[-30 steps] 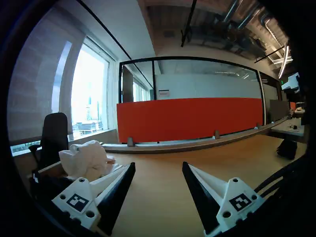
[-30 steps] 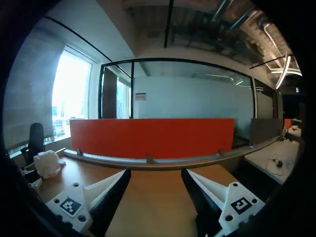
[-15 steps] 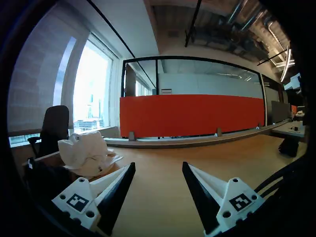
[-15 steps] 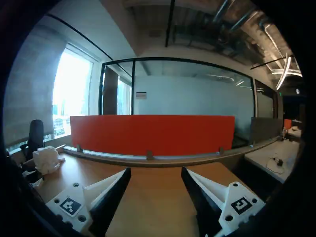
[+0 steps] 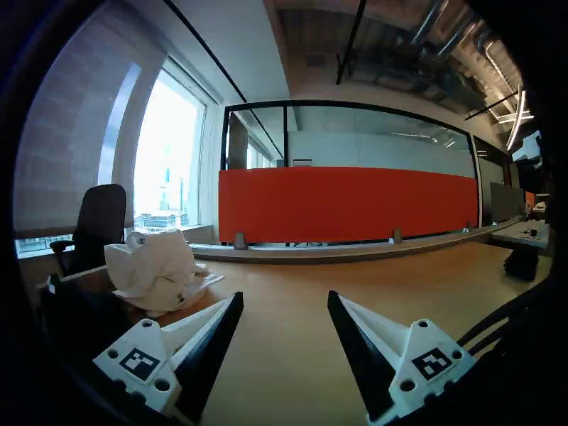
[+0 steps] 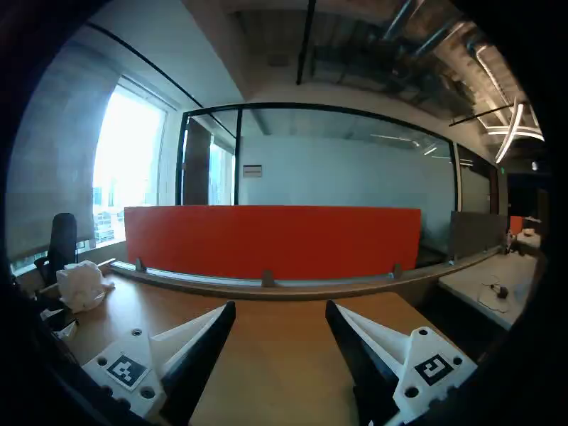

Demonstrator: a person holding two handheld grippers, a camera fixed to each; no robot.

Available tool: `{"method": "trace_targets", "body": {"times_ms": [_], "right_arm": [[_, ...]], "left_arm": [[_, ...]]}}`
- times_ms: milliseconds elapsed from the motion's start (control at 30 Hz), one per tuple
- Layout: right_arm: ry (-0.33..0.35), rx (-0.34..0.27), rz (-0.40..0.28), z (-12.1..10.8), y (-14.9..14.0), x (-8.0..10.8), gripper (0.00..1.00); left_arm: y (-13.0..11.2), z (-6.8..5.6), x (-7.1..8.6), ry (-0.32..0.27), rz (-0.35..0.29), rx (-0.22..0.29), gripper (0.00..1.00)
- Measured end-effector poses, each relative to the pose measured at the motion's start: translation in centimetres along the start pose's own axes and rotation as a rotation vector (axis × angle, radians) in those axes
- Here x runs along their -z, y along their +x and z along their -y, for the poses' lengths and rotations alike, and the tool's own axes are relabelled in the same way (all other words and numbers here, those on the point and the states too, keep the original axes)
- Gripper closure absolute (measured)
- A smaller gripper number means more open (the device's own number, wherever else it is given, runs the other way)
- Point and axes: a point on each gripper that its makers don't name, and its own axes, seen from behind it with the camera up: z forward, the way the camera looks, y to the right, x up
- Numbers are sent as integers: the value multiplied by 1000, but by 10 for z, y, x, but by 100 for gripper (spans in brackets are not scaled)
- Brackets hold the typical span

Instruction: Fold towel

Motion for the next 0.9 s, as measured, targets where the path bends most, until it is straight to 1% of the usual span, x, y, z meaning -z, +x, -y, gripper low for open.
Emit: {"method": "trace_targets", "body": {"times_ms": [200, 633, 700, 767, 900], "right_arm": [[-3, 4, 3, 2, -1, 0, 2], [-9, -3, -5, -4, -2, 3, 2], [-6, -4, -11, -5, -2, 4, 2], [-6, -3, -14, -8, -3, 4, 2], [-6, 3, -24, -14, -3, 5, 2]], "left_arm": [[-1, 2, -1, 2, 5, 4, 13], [-3, -1, -1, -2, 7, 3, 13], [-4, -1, -1, -2, 7, 3, 12], [-4, -1, -1, -2, 7, 3, 3], [-4, -1, 0, -2, 8, 3, 3]]}}
